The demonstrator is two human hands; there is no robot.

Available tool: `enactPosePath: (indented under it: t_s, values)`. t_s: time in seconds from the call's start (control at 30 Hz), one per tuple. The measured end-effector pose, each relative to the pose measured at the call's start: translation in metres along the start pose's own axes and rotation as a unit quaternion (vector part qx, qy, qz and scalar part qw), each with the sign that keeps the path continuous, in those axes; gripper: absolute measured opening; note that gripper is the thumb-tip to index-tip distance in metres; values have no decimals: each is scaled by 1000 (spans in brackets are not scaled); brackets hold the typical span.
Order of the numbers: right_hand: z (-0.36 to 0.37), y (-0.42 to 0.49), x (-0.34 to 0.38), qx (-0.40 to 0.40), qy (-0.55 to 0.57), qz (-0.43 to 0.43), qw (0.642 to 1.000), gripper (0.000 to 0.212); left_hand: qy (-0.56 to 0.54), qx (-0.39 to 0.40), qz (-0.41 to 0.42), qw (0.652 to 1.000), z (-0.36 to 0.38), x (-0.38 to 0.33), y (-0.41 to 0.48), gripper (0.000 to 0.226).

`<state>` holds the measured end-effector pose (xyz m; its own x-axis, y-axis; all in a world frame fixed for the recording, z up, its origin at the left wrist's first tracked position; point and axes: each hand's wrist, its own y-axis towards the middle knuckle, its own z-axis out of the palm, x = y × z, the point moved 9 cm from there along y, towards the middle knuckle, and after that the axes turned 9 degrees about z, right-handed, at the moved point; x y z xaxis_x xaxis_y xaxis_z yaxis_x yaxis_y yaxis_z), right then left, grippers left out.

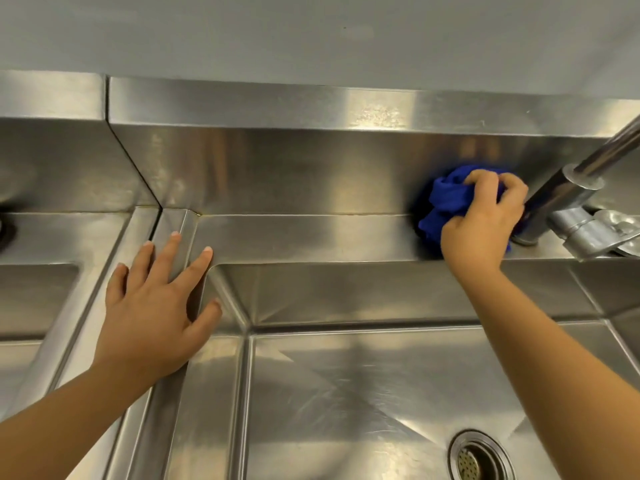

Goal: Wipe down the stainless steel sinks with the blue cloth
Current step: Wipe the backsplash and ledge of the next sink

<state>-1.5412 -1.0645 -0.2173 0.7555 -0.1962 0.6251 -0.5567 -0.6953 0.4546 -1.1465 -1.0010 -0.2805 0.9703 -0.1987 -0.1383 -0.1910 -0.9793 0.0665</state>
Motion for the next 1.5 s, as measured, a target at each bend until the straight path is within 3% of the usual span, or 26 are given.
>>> enactPosePath:
  t_s: [0.23, 0.37, 0.63, 0.83, 0.97, 1.1, 1.3, 1.5]
  values:
    - [13, -23, 10, 79, -37, -4, 996, 52, 4, 11, -2, 1000, 1, 0, 0, 81]
    - [21, -64, 34, 135, -69, -97, 984, 50, -5, 21, -7, 1000, 0, -2, -2, 84]
    - [-54, -217, 57, 290, 124, -9, 949, 51, -57, 61, -13, 996, -7, -7, -18, 68]
    - [-95, -292, 90, 339, 136, 17, 931, 56, -73, 126, 22, 989, -29, -7, -102, 63]
    - [-106, -333, 120, 383, 131, 6, 914, 43, -79, 138, 27, 987, -39, 1, -163, 59]
    - [-90, -402, 143, 465, 48, -39, 883, 51, -102, 143, 30, 984, -42, 17, -215, 59]
    - [-93, -440, 147, 494, -130, -84, 856, 58, -100, 162, 31, 981, -42, 34, -269, 58]
    - [-148, -495, 139, 538, -157, -138, 817, 64, -129, 163, 35, 978, -35, 27, -286, 57]
